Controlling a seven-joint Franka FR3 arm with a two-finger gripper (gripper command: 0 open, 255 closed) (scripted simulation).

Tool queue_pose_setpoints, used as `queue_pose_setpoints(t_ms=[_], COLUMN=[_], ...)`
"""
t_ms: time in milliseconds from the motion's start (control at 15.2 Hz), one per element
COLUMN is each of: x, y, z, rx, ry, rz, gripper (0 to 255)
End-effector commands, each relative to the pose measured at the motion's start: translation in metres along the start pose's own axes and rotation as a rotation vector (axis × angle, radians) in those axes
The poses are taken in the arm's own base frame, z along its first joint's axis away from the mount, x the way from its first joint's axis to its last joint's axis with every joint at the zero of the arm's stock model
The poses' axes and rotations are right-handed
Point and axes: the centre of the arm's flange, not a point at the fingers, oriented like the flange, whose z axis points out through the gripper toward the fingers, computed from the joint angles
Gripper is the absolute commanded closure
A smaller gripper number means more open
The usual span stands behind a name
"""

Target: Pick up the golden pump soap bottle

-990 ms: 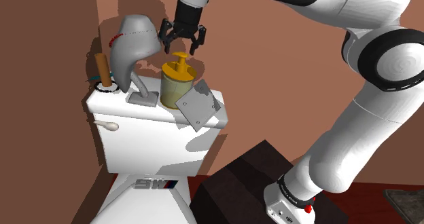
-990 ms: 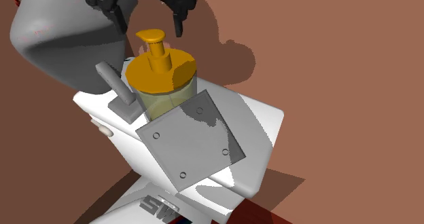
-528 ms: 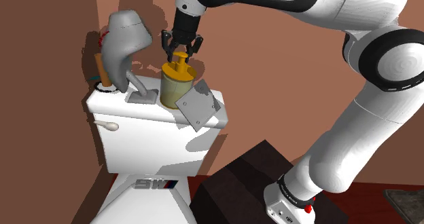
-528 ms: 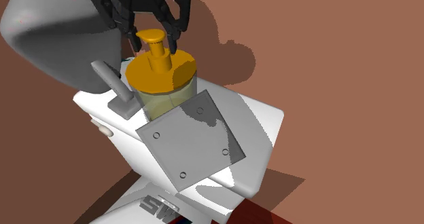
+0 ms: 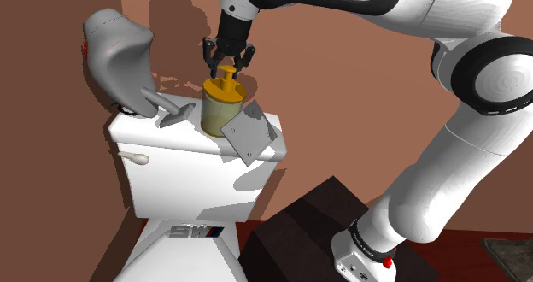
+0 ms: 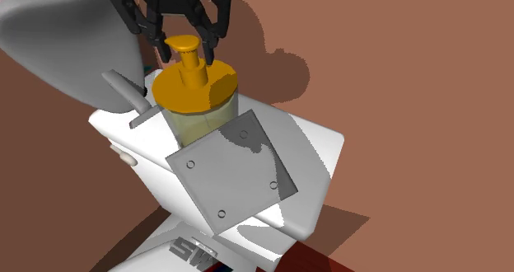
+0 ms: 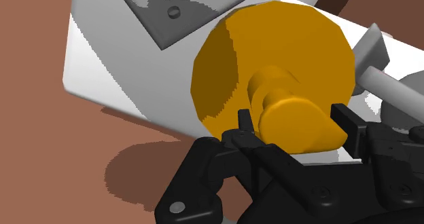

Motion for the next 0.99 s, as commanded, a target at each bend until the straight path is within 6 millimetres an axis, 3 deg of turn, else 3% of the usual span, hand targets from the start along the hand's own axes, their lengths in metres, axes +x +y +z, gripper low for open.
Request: queue_pose_setpoints(t_ms=[0, 924], x=[0.0, 0.005], y=[0.0, -0.002], z=[-0.003, -0.077], rx=[-0.001, -0.001], ry=[-0.004, -0.004], rz=[0.0, 0.0], gripper=[255, 255])
